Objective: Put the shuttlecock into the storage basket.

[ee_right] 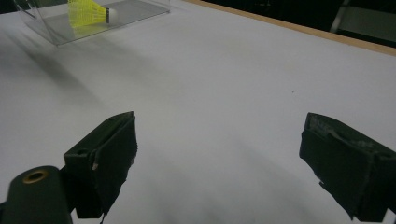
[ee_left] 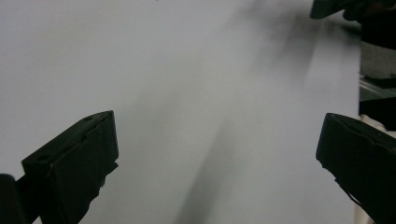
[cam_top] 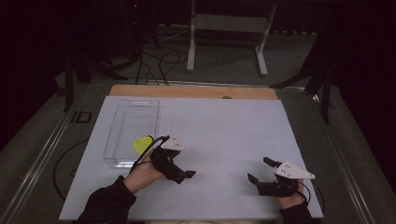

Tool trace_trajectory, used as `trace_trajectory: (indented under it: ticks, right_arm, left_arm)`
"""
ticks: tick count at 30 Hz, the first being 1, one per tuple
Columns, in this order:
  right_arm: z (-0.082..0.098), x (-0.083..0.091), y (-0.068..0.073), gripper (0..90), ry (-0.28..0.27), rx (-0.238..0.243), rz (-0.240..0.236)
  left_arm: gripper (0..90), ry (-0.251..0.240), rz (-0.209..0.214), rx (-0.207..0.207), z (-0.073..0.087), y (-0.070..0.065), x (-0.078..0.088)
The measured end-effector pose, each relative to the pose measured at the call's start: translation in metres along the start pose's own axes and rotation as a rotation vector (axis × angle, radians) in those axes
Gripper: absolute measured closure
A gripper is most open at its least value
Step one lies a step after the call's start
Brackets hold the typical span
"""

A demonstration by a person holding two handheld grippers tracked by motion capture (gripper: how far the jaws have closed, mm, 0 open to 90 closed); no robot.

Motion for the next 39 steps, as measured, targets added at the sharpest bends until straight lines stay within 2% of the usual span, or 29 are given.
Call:
trace_trajectory:
  ticks: [18, 24, 32, 39]
  right_arm:
    - [0.000, -0.001, 0.001, 11.1, 0.004, 0.003, -0.007]
    - [0.001, -0.001, 0.001, 11.1, 0.004, 0.002, -0.010]
    - [0.001, -0.001, 0.001, 11.1, 0.005, 0.001, -0.013]
    - [0.001, -0.002, 0.002, 11.1, 0.006, 0.003, -0.014]
  left_arm:
    - [0.0, -0.026, 0.037, 0.030, 0.040, -0.011, 0.015]
    - [0.0, -0.024, 0.032, 0.029, 0.049, -0.011, 0.017]
    - [0.0, -0.054, 0.023, -0.002, 0.065, -0.011, 0.030]
    - [0.0, -0.030, -0.001, 0.008, 0.080, -0.009, 0.037]
Point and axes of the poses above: each handheld gripper's, and its own axes: x roughly backward along the jaws, z roughly out of its underside, y roughly to its left, the point moved 6 cm from there along -x, roughly forward along the jaws, and after that the axes turned 13 degrees about -y, right-handed, at the moved point
